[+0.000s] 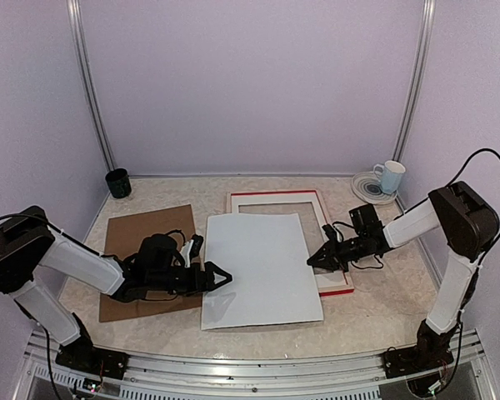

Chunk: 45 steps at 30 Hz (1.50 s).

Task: Put the photo into the frame
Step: Pick up the photo from the frame body.

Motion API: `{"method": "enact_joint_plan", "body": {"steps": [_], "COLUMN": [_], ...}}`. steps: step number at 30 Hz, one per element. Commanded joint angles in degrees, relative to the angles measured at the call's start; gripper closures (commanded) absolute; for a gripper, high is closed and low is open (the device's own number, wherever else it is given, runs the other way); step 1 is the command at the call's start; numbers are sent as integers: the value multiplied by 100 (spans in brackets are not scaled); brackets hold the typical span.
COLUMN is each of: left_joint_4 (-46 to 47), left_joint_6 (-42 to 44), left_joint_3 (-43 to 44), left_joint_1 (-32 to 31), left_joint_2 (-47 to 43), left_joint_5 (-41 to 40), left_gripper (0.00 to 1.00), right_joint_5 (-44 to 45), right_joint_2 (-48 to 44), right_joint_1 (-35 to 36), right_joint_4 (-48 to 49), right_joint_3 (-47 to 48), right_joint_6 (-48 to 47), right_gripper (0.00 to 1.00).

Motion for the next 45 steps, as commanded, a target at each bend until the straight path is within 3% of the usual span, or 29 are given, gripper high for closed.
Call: {"method": "enact_joint_plan", "body": {"steps": [1, 6, 15, 31, 45], "left_joint_4": [135, 87, -217, -826, -751], "left_joint_6": [-39, -38, 60, 245, 208], "left_joint_3": [120, 119, 125, -175, -365], "left_joint_1": [-43, -49, -45, 432, 518], "left_joint_2": [62, 4, -339, -1345, -1441], "left_joint_5": [47, 32, -162, -561, -552], "left_gripper": [14, 15, 15, 14, 14], "right_joint_5": [-9, 114, 933, 1533, 1919], "right_joint_2": [-333, -514, -616, -224, 78], "right_joint_1": [51, 51, 56, 51, 43], "right_joint_4": [382, 223, -1161, -2010, -2540], "right_joint_3": [-151, -75, 642, 1561, 2128], "right_joint_6": [-115, -285, -985, -1533, -1980], "right_gripper": [98, 100, 100, 100, 100]}}
